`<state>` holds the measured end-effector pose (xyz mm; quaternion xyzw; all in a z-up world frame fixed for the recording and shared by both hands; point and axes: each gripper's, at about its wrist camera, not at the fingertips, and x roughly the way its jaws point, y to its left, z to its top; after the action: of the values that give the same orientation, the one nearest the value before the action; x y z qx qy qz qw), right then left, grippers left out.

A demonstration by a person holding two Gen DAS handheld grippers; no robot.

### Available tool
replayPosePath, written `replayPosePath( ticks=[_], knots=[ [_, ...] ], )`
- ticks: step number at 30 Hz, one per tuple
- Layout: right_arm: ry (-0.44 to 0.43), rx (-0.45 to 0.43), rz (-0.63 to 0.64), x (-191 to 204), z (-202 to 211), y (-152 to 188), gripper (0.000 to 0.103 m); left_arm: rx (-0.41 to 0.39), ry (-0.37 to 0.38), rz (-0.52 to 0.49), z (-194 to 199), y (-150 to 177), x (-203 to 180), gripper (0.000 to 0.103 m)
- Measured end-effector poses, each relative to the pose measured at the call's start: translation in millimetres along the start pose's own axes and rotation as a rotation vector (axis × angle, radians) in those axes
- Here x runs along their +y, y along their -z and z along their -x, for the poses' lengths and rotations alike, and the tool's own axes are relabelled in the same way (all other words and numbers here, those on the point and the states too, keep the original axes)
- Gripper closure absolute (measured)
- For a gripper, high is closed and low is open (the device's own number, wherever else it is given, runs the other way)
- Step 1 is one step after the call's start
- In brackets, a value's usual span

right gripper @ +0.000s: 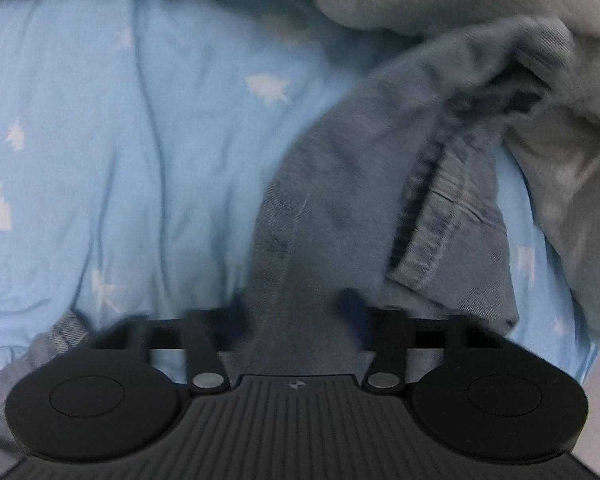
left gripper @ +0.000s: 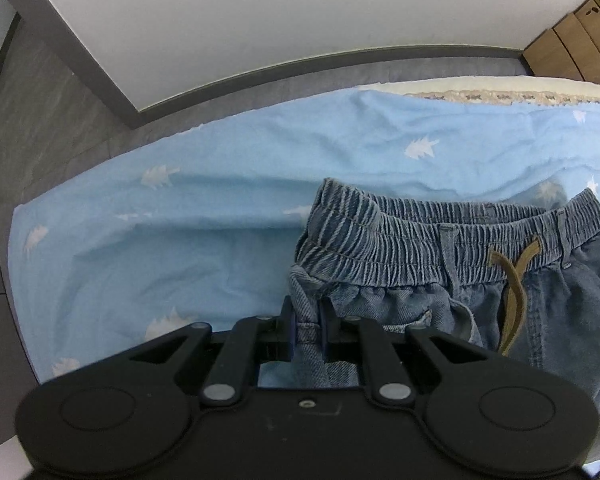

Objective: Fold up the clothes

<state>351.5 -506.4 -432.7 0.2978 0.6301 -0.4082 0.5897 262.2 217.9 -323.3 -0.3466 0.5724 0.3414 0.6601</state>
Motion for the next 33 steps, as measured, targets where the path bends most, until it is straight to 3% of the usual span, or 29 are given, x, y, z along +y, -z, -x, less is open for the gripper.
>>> replayPosePath(
  ticks=[2,4,11,16,22,26,33],
  knots=[
    [-0.015,-0.015,-0.013,-10.2,7.7,5.7,0.095,-0.004,0.012,0.011,3.2,-0.8,0.8,0.093],
    [-0.047,-0.047,-0.030,-25.7,20.8,13.8,0.097,-0.007,0.024,0.020,6.6,-1.6,1.6,0.094],
    [-0.203,-0.146,-0.135,-121.0,76.2,63.5,0.099,-0.020,0.105,0.022,22.1,-5.4,11.4,0.094],
    [-0.226,-0.151,-0.185,-182.5,107.3,116.3,0.099,-0.026,0.166,0.008,32.3,-11.5,22.0,0.094],
    [-0.244,-0.073,-0.305,-254.5,89.9,194.1,0.099,-0.024,0.205,-0.012,38.0,-15.8,32.0,0.094],
    [-0.304,-0.048,-0.372,-278.4,58.4,231.4,0.098,-0.027,0.217,-0.043,36.4,-9.8,32.3,0.094],
    [-0.317,-0.024,-0.340,-289.6,32.8,253.1,0.091,-0.048,0.214,-0.084,35.1,-3.0,32.0,0.094]
  ],
)
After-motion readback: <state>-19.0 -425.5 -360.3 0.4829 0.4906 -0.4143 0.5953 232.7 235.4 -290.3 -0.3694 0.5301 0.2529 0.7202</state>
